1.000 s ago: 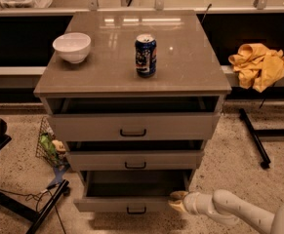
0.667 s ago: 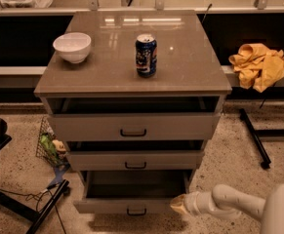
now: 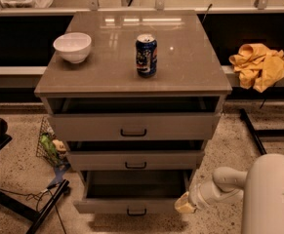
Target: Open bottom drawer
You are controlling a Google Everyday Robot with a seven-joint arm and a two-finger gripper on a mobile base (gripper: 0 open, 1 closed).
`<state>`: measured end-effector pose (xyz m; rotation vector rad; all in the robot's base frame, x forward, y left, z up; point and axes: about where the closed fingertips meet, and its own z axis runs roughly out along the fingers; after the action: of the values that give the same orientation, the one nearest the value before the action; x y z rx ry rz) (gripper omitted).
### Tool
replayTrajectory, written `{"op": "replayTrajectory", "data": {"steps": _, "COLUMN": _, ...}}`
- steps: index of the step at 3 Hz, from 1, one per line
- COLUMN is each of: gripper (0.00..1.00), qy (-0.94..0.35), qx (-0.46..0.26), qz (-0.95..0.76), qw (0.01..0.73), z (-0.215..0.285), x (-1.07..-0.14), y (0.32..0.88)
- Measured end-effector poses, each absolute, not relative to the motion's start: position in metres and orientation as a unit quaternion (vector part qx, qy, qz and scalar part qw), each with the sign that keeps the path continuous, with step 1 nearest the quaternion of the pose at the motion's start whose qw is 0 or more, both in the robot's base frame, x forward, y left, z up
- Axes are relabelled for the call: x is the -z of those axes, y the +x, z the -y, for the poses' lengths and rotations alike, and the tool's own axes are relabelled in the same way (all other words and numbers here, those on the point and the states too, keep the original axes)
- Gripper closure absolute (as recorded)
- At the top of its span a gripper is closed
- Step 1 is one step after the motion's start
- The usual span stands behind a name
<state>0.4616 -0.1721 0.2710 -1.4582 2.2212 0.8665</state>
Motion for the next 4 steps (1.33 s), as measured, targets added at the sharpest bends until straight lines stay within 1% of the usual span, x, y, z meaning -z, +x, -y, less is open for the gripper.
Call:
{"op": "replayTrajectory", "data": {"steps": 1, "gripper": 1.0, "qy": -0.516, "qx": -0.307, "qz": -0.782, "qw": 0.167, "z": 0.173, "x": -0.277, "y": 0.46}}
{"op": "replayTrajectory", "data": {"steps": 2, "gripper": 1.0, "qy": -0.505, "qx": -0.272, "qz": -0.795, "qw": 0.199, "z": 0.17, "x": -0.27, "y": 0.473}}
{"op": "replayTrajectory", "data": {"steps": 3, "gripper": 1.0, "qy": -0.508, "qx": -0.213, "qz": -0.796, "qw": 0.252, "z": 0.167, "x": -0.27, "y": 0.491}}
{"op": "replayTrajectory", "data": {"steps": 4, "gripper": 1.0, "qy": -0.516, "qx": -0.134, "qz": -0.794, "qw": 0.291, "z": 0.18, "x": -0.28, "y": 0.521}}
